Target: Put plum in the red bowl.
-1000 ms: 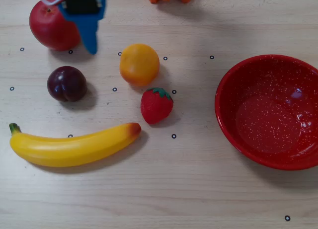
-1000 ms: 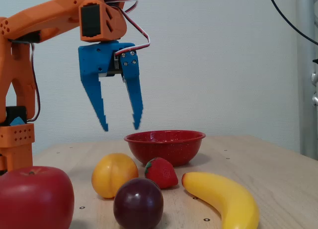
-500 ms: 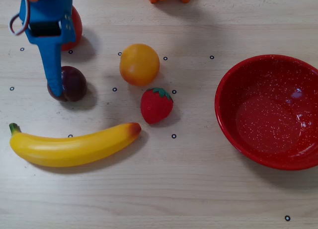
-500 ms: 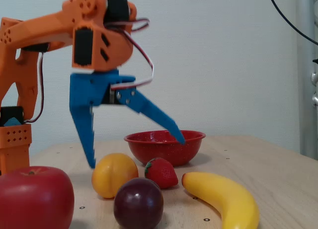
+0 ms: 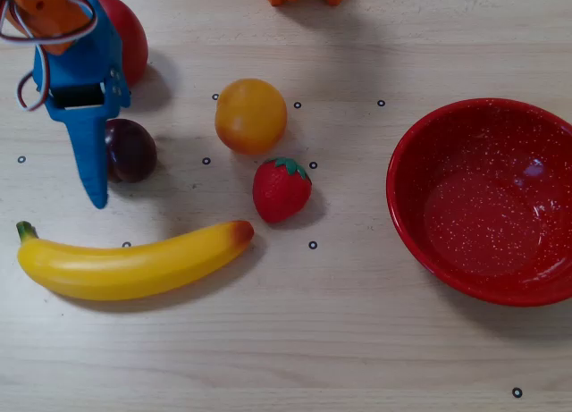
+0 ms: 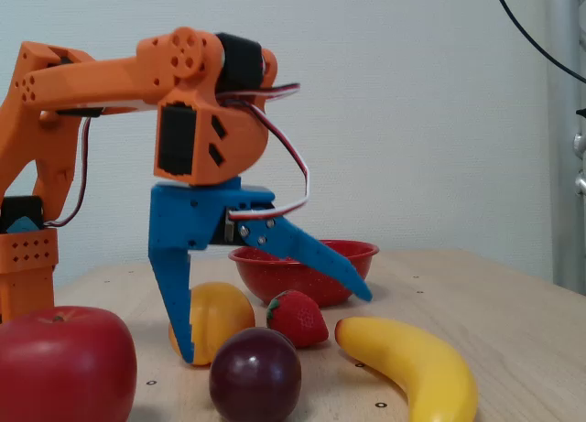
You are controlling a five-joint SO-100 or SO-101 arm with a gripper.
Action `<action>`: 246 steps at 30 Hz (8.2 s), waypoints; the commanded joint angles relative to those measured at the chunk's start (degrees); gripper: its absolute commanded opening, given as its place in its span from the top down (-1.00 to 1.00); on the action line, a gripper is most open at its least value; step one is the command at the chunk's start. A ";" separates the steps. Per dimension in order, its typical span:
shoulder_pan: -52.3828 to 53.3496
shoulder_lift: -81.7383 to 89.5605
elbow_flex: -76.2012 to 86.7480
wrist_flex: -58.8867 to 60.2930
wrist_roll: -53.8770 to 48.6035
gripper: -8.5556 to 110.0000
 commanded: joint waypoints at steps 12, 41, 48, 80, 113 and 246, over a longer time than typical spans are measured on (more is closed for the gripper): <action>-2.29 -0.79 -6.42 -2.37 5.54 -0.20; -2.37 -4.83 -5.19 -7.56 3.16 -0.20; -1.76 -5.45 -4.92 -8.44 1.93 -0.18; -1.85 -4.92 -3.69 -6.24 4.83 -0.10; -2.55 -4.31 -3.69 -5.19 7.73 0.12; 50.89 59.59 38.85 -48.34 -31.38 0.85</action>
